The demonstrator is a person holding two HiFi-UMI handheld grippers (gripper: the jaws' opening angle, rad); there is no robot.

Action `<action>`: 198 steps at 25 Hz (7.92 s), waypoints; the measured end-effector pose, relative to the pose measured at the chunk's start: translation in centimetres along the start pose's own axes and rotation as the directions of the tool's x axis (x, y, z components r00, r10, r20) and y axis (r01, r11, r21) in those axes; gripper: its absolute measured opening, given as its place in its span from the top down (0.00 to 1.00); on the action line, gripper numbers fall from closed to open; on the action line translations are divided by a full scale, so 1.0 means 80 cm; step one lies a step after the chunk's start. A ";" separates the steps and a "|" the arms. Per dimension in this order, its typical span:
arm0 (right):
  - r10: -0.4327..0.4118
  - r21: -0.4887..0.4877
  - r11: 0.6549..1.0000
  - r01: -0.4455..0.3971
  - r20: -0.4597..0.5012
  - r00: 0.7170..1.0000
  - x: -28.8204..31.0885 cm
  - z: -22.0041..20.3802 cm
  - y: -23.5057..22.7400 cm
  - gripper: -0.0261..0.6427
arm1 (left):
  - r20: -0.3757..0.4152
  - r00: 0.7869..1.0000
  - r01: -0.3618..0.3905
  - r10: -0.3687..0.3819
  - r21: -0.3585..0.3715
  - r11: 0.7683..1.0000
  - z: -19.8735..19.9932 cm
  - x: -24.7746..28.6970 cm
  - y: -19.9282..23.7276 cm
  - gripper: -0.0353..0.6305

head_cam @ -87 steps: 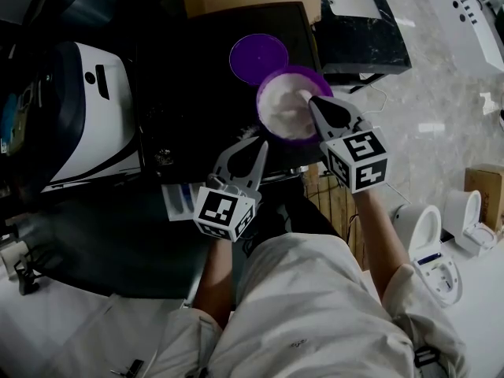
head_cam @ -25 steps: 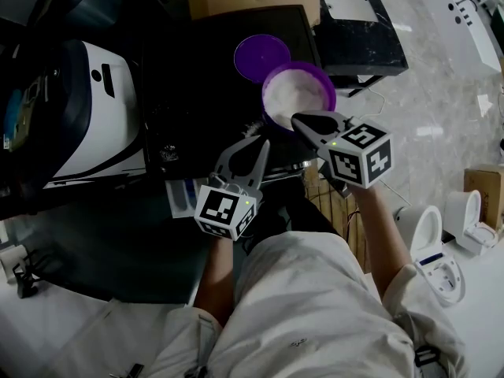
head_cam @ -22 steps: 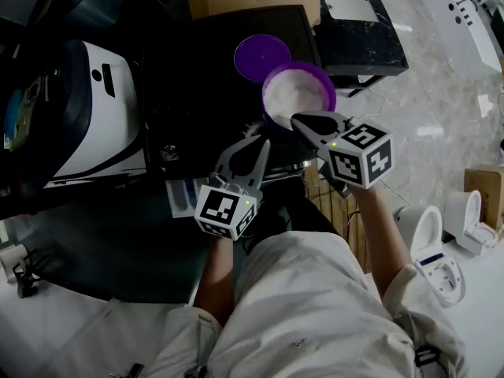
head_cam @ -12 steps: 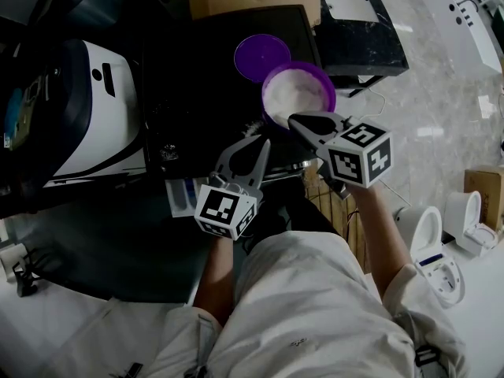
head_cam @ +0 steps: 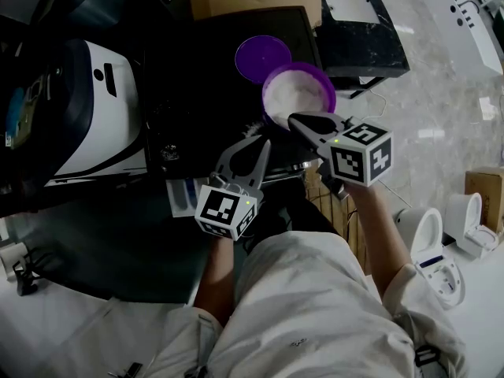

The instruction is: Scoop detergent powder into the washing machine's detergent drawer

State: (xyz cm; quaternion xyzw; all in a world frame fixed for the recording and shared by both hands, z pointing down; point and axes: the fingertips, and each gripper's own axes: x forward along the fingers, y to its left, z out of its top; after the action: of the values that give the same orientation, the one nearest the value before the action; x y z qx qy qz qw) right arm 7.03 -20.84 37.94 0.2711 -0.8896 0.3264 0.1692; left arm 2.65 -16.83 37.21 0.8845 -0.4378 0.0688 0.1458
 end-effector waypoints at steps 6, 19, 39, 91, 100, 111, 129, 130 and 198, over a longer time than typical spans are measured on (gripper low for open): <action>-0.014 0.156 0.988 0.003 0.070 0.997 -0.009 0.004 -0.017 0.94 | -0.001 1.000 0.000 0.000 0.007 1.000 0.002 0.002 -0.001 0.91; -0.045 0.432 0.899 -0.070 0.251 0.967 -0.032 0.014 -0.044 0.94 | -0.004 1.000 0.016 -0.016 0.030 0.999 0.008 0.003 -0.007 0.91; -0.154 0.603 0.779 -0.170 0.448 0.880 -0.078 0.029 -0.058 0.94 | 0.016 0.999 0.035 -0.036 0.063 0.997 0.021 -0.022 -0.011 0.91; 0.334 0.479 0.789 -0.384 0.190 0.923 0.122 -0.082 0.238 0.94 | 0.079 0.868 -0.483 0.490 -0.097 0.870 -0.082 -0.354 0.113 0.92; 0.331 0.436 0.832 -0.343 0.104 0.938 0.149 -0.127 0.228 0.94 | 0.050 0.854 -0.510 0.519 -0.124 0.851 -0.110 -0.361 0.108 0.92; 0.295 0.406 0.865 -0.296 0.068 0.953 0.180 -0.166 0.201 0.94 | 0.000 0.846 -0.527 0.534 -0.163 0.834 -0.156 -0.351 0.102 0.92; 0.211 0.173 0.963 -0.205 -0.015 0.977 0.243 -0.231 0.181 0.94 | -0.055 0.835 -0.546 0.548 -0.208 0.811 -0.212 -0.343 0.115 0.92; 0.203 0.148 0.969 -0.199 -0.017 0.979 0.245 -0.232 0.180 0.94 | -0.057 0.835 -0.545 0.547 -0.207 0.812 -0.213 -0.343 0.116 0.92; 0.054 -0.874 0.468 -0.131 -0.119 0.991 0.268 -0.271 0.225 0.95 | -0.059 0.822 -0.563 0.566 -0.228 0.794 -0.222 -0.357 0.116 0.92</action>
State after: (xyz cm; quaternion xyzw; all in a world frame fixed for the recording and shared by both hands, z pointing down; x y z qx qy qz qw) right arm -17.99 -2.74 55.20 0.0852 -0.9371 -0.1575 0.2996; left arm -21.95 5.09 48.75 0.6904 -0.6873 0.0511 0.2198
